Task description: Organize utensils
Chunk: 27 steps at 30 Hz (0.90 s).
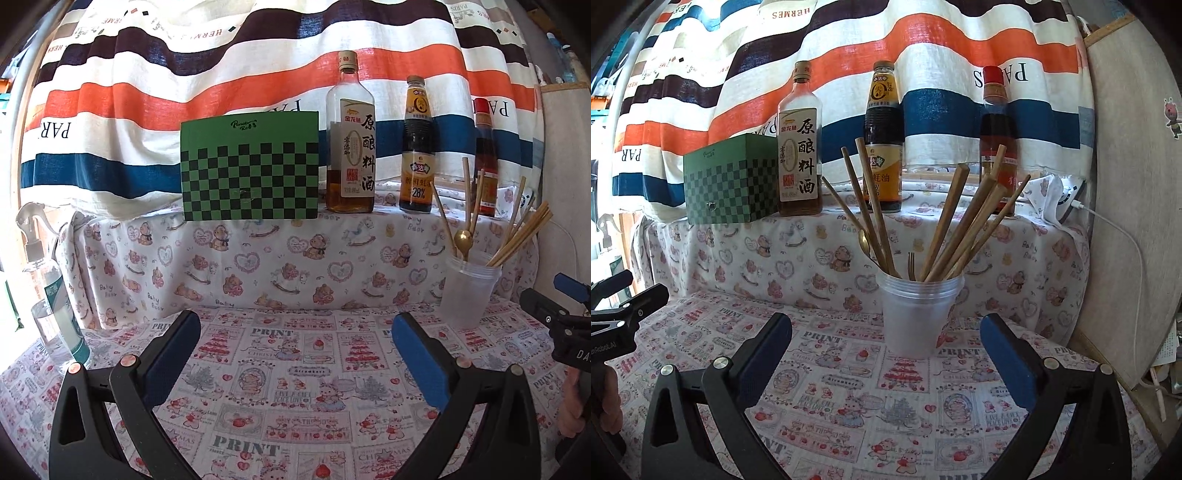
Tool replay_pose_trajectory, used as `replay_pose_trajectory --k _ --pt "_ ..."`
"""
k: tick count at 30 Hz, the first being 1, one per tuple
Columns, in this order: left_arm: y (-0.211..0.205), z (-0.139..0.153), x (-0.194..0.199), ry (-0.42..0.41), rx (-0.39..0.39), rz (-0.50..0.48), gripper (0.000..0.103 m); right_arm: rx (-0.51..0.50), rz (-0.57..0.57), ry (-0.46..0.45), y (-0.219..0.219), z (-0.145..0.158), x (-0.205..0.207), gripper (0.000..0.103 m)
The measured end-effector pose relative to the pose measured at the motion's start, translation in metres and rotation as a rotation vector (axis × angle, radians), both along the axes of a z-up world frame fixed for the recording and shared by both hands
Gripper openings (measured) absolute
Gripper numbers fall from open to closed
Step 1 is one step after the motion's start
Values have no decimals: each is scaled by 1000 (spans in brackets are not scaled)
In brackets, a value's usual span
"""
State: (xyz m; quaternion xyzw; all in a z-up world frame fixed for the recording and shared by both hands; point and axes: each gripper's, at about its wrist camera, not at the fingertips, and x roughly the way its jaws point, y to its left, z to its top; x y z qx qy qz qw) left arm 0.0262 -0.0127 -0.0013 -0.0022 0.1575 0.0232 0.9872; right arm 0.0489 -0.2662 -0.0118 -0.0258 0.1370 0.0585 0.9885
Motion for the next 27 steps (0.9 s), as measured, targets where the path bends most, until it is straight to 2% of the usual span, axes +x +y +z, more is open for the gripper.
replay_pose_trajectory --k 27 --pt "0 0 0 1 3 9 103 -4 7 3 1 0 0 103"
